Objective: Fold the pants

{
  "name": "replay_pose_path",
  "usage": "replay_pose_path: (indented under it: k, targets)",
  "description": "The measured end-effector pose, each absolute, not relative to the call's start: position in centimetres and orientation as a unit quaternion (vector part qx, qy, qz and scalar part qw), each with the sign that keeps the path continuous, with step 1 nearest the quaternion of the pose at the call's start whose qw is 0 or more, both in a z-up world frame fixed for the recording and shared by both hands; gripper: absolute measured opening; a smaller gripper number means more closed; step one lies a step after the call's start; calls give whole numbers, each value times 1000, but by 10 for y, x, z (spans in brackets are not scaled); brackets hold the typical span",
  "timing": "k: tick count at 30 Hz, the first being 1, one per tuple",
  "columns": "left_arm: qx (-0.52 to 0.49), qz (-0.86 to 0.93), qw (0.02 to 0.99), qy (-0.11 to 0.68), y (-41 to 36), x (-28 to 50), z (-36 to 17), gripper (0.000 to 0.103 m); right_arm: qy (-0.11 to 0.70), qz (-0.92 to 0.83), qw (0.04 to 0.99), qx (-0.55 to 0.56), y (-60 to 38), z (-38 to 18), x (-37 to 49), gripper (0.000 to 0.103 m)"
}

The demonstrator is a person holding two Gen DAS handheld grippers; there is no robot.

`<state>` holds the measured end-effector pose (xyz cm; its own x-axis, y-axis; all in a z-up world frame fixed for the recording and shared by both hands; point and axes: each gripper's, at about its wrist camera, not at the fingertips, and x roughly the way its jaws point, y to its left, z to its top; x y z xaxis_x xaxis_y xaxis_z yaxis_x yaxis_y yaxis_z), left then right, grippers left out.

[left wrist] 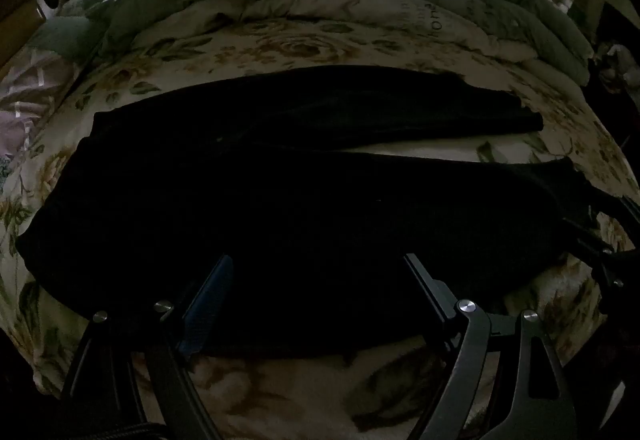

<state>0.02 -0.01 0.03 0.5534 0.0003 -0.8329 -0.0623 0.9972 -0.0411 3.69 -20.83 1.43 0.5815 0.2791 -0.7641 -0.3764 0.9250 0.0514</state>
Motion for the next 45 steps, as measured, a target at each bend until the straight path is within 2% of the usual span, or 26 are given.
replay_pose_path:
  k: [45]
  targets:
    - [-28, 18, 882, 470, 8, 4, 0, 85, 421, 185, 887, -41, -195, 20, 45, 103]
